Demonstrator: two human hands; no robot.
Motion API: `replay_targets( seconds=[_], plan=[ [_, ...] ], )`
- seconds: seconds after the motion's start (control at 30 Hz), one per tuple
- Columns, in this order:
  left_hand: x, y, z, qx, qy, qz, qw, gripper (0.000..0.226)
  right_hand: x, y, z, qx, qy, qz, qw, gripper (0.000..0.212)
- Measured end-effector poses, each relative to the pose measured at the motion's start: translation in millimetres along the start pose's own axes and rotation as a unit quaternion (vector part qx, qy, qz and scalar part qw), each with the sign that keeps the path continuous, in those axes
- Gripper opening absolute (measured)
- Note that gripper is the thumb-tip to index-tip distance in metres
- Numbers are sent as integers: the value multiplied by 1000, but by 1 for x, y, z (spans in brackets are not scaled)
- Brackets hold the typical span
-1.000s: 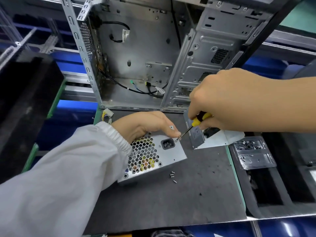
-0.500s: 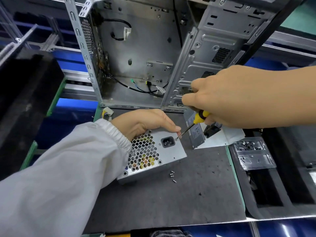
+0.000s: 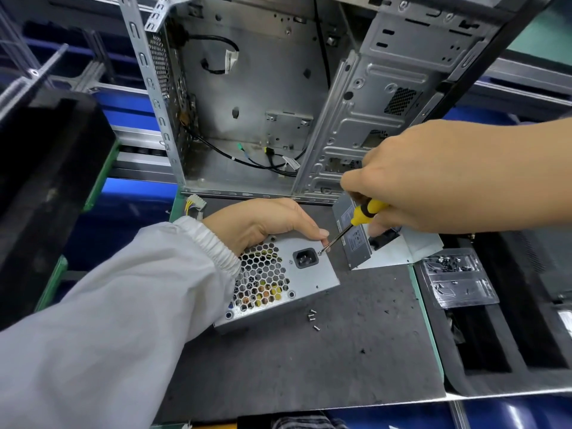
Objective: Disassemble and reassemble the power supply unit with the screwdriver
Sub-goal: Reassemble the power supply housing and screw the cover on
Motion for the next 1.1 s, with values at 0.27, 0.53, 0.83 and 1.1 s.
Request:
replay_targets(
  seconds=[0.27, 0.53, 0.83, 1.1],
  plan=[
    [0, -1, 1, 8, 3, -1, 1000, 21, -24, -8, 1, -4, -38, 88, 995, 36],
    [3, 0, 5, 38, 0, -20, 999, 12, -12, -8, -1, -27, -56, 50, 997, 43],
    [6, -3, 4, 25, -15, -40, 999, 17, -21, -8, -1, -26, -87, 120, 989, 35],
    [6, -2, 3, 20, -29, -46, 998, 15, -22, -4, -12, -89, -85, 120, 985, 25]
  ],
)
Point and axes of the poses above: each hand's wrist, its own y-axis towards the middle knuckle, its own x-axis out of the palm, z = x × y, the point moved 10 cm from there along y, towards the middle knuckle, and after that the axes turned 15 degrees about z, right-handed, at the moved point
